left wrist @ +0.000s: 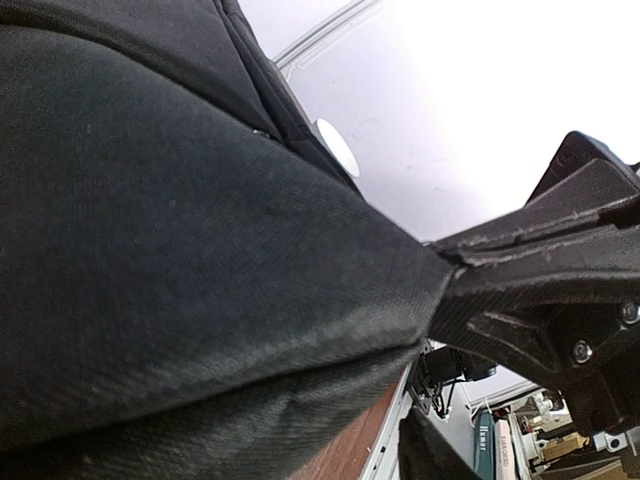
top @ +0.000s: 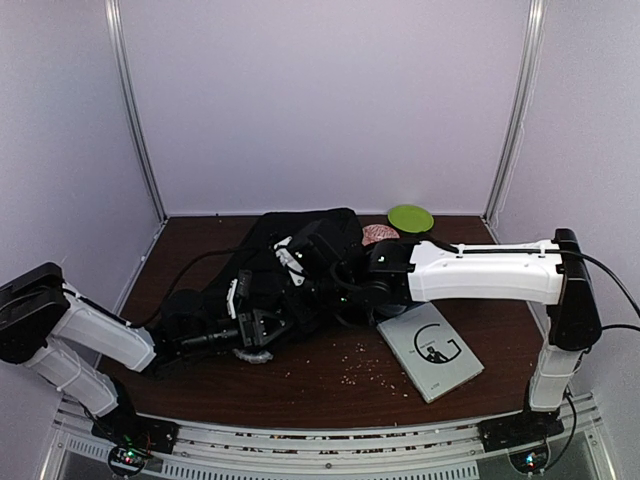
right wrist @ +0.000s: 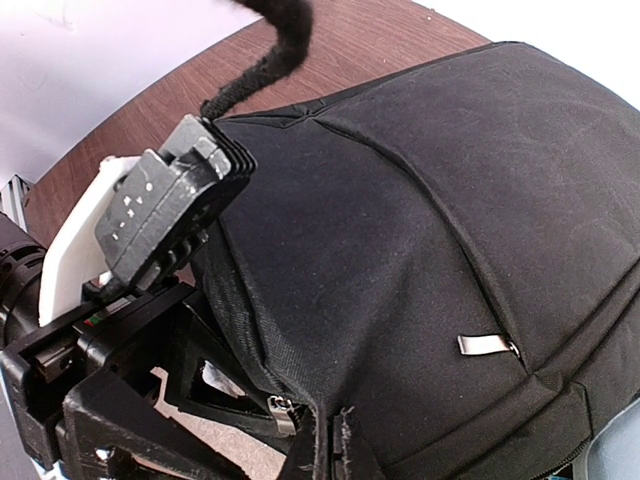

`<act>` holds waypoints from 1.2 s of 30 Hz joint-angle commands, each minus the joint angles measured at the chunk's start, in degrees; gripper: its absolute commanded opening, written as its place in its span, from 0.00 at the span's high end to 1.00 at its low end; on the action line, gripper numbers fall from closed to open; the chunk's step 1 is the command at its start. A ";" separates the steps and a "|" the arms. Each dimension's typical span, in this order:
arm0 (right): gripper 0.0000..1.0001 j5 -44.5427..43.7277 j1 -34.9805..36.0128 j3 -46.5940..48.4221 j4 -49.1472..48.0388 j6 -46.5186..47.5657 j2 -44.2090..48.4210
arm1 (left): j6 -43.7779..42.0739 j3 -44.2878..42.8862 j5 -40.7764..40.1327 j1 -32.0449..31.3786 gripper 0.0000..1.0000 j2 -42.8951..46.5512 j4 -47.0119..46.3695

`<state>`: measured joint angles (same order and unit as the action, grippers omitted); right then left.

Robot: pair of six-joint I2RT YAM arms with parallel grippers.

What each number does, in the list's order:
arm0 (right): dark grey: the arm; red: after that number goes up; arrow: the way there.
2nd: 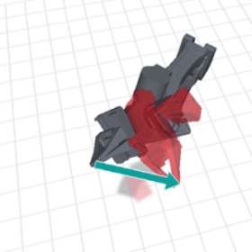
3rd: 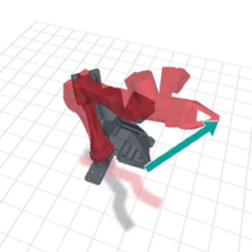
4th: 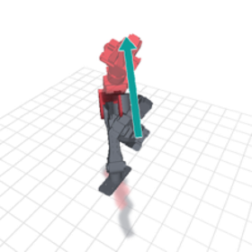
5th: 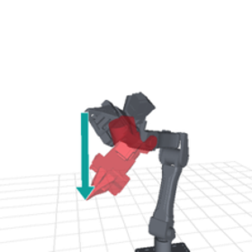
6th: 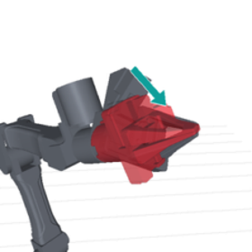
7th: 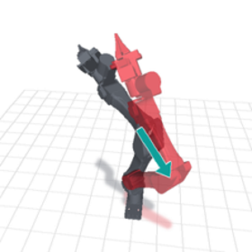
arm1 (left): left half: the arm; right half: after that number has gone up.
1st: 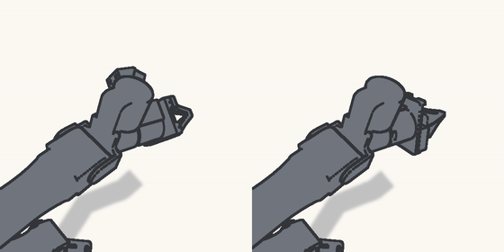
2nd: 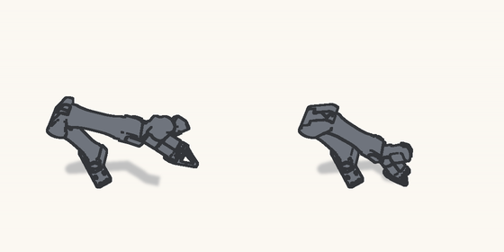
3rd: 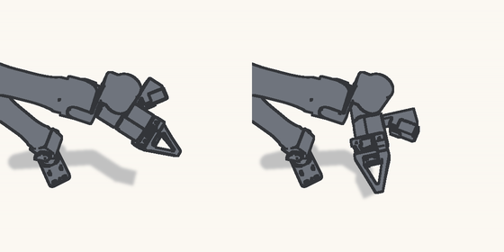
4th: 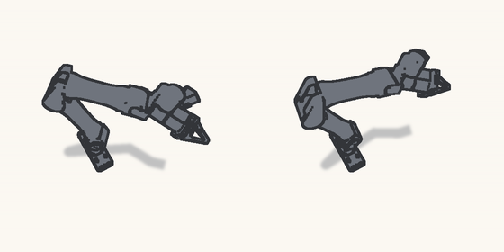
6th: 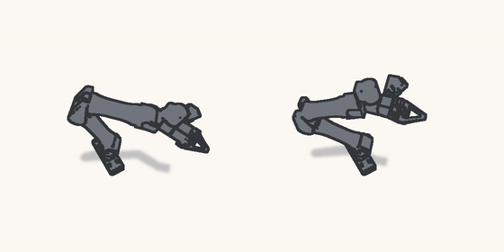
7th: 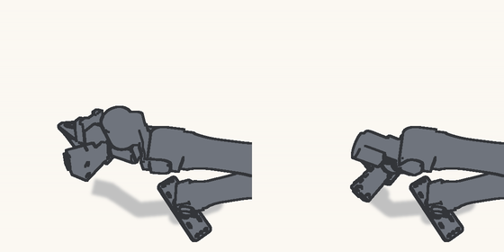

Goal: Pack the student bag
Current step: Unzip the student bag at the center of the board.

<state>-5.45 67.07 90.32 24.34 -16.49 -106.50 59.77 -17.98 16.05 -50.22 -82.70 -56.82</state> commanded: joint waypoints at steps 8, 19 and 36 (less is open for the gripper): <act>1.00 3.49 0.55 -0.65 -3.72 -0.92 3.45 | 1.07 -0.11 0.28 1.32 0.64 -3.28 -7.81; 1.00 3.43 0.55 -0.89 -3.75 -0.82 3.42 | 0.98 -0.72 -0.29 1.93 0.78 -3.66 -6.12; 1.00 1.24 0.56 -3.44 -3.77 -0.22 4.31 | -0.27 -0.29 -3.21 2.14 1.00 -1.23 0.71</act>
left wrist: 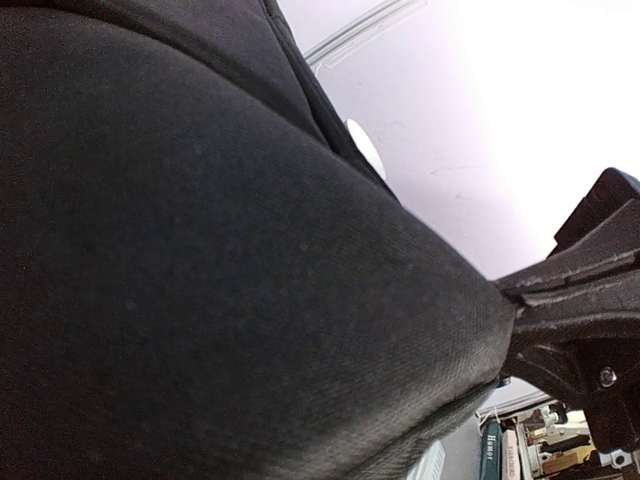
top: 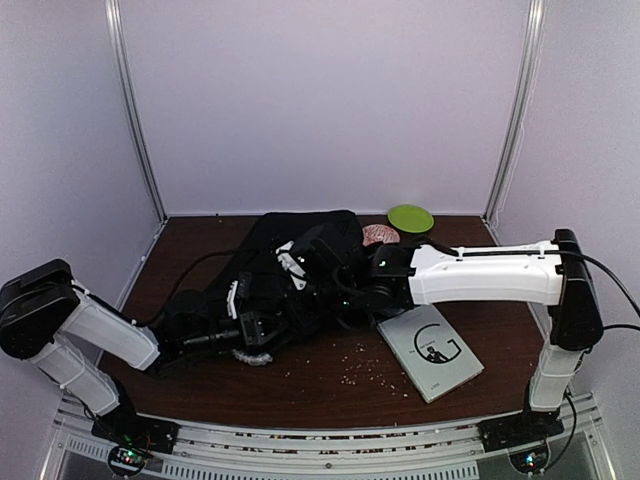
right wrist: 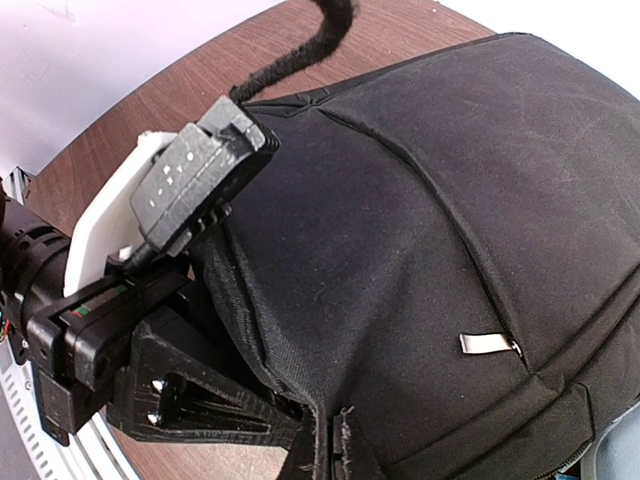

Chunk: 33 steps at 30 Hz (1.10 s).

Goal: Pack the student bag
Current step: Unzip the student bag at the center of the board.

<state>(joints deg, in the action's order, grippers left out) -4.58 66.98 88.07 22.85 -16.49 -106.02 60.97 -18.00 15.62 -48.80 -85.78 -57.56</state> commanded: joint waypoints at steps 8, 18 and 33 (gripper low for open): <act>1.00 -3.23 0.61 -3.69 -2.02 0.27 4.60 | -4.38 0.04 -7.09 0.70 1.00 9.03 18.62; 1.00 -6.18 0.62 -5.74 -1.93 0.23 4.63 | -8.40 -0.14 -15.43 0.72 1.00 19.70 40.64; 1.00 -7.81 0.21 -11.30 -3.43 -1.99 7.10 | -13.50 -1.41 -28.71 0.93 1.00 31.54 64.18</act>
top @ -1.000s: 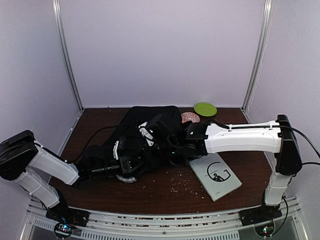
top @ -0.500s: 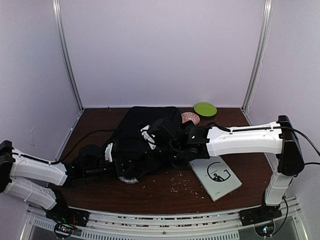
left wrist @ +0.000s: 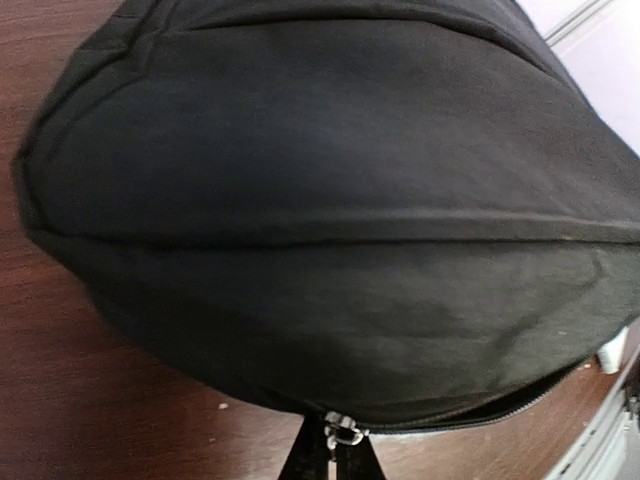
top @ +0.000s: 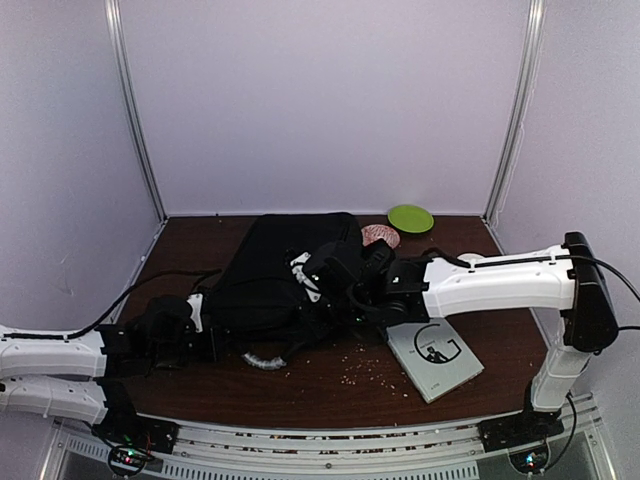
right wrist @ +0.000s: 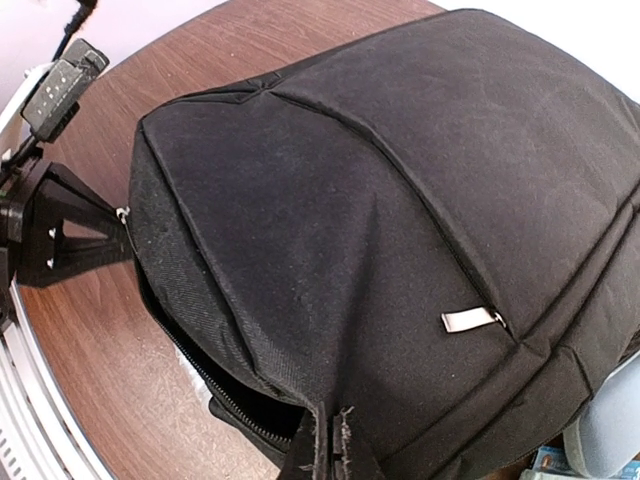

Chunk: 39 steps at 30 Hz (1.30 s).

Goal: Pack the student bag
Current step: Unzip the student bag at the center of the board.

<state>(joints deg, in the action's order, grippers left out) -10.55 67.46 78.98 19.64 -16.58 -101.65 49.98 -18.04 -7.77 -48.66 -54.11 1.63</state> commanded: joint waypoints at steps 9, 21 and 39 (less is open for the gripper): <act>1.00 -1.27 -0.30 -7.06 -1.54 -4.18 5.43 | -6.10 -5.64 -6.89 3.83 1.00 -5.33 5.27; 1.00 -2.29 -0.81 -14.02 -3.93 -5.60 9.07 | -8.49 -6.19 -6.10 10.44 1.00 -7.44 2.92; 1.00 0.95 -0.98 -18.78 -7.12 -4.08 12.32 | -14.92 -5.15 13.36 21.77 1.00 -11.59 -14.16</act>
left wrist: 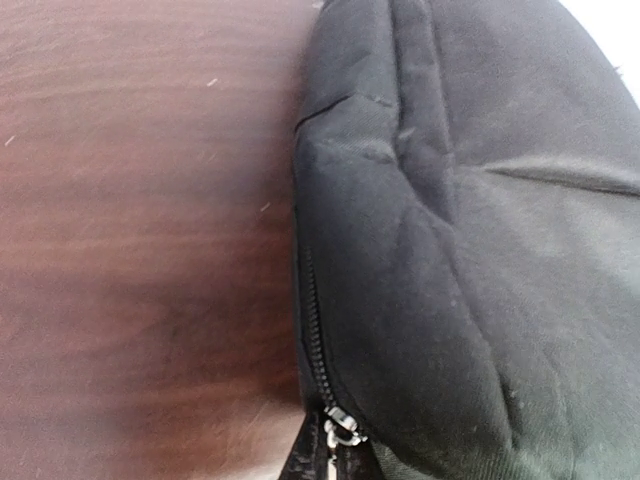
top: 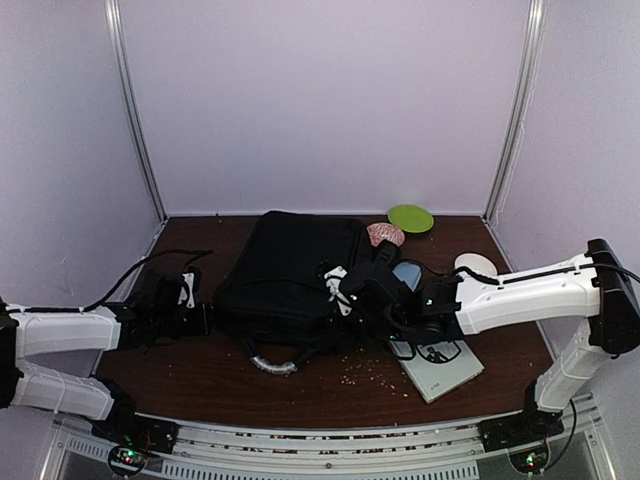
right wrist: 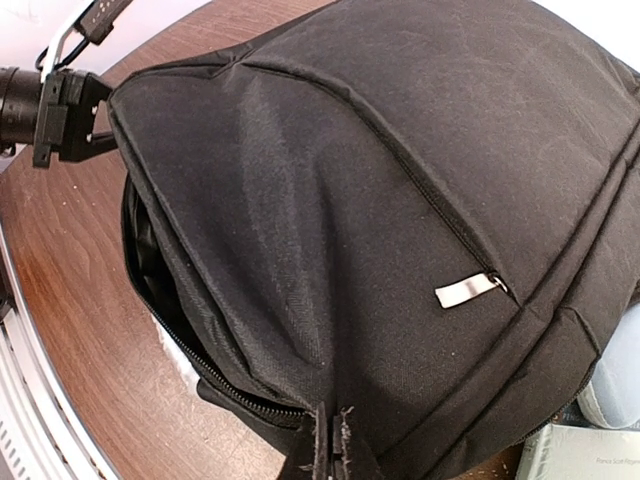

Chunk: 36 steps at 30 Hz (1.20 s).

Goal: Pack the student bag
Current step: Unzip the student bag at the center of the board.

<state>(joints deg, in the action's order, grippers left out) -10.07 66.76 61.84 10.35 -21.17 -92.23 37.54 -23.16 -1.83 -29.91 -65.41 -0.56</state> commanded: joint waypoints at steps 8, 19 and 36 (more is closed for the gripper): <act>1.00 3.39 -1.10 -4.53 -0.27 5.35 5.85 | -3.12 1.57 18.78 4.50 1.00 0.15 -18.13; 0.56 11.13 -2.18 1.56 0.05 8.12 8.53 | -0.87 8.68 18.54 3.11 1.00 6.50 -17.04; 0.36 10.72 4.78 31.83 12.48 18.46 -14.56 | 2.04 12.80 14.07 -8.06 1.00 14.07 -14.07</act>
<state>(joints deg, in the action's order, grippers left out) 1.32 71.61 89.10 18.09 -5.87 -103.88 37.93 -12.25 12.56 -36.71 -52.95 -12.01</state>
